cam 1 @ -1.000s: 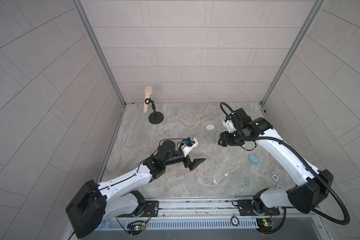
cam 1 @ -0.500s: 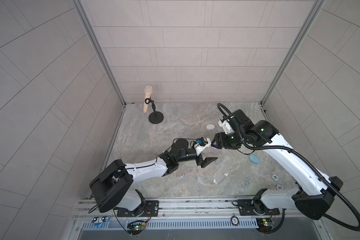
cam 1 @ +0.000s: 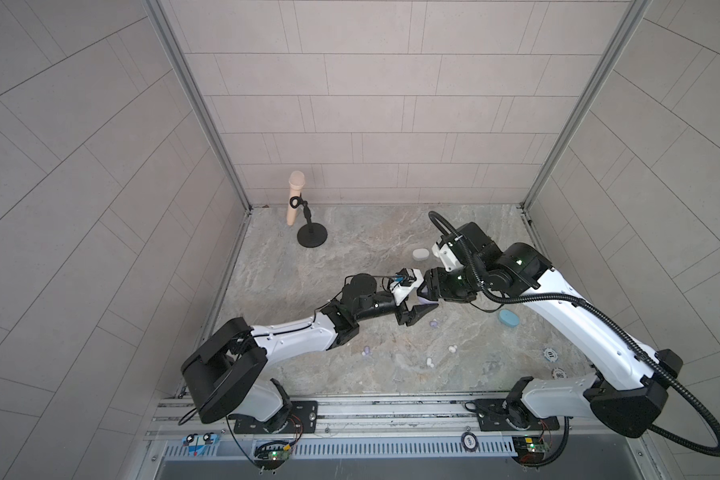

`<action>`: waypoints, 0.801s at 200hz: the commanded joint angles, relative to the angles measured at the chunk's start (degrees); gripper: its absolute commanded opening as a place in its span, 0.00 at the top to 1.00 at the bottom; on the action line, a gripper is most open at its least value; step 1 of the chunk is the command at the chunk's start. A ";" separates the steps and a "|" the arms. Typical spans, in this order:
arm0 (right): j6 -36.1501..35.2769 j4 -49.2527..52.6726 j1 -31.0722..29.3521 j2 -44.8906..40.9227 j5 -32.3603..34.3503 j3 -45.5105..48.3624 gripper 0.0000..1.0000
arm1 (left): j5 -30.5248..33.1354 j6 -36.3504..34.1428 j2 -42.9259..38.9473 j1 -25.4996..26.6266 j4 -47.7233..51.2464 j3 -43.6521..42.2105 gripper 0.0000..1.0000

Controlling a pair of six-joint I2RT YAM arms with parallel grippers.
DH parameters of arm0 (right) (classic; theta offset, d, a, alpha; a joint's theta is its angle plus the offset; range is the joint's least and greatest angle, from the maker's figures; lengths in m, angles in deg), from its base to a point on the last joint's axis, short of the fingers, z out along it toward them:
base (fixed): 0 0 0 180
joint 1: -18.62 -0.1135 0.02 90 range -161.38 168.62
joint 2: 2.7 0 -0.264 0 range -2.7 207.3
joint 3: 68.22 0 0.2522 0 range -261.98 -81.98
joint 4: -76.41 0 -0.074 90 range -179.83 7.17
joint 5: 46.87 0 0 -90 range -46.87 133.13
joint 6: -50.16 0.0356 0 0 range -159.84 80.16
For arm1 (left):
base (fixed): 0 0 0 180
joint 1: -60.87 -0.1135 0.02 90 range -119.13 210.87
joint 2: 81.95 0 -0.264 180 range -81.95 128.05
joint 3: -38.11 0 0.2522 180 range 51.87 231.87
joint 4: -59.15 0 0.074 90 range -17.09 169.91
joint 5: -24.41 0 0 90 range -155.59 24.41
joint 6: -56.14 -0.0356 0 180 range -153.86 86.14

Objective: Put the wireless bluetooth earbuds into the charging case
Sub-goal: 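Close the left gripper on the lavender case held by the right gripper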

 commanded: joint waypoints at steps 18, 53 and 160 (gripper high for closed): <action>0.81 0.94 -0.75 0.82 -0.33 -1.84 0.48 | -1.50 -1.54 -0.13 0.59 0.71 1.62 0.30; 0.85 0.68 -1.41 1.76 -1.10 -1.80 0.48 | -2.58 -2.91 -0.65 0.74 3.01 2.25 0.35; 0.57 -0.34 -0.59 1.06 -4.39 -2.29 0.50 | -4.98 -5.79 -2.72 1.39 7.43 1.83 0.38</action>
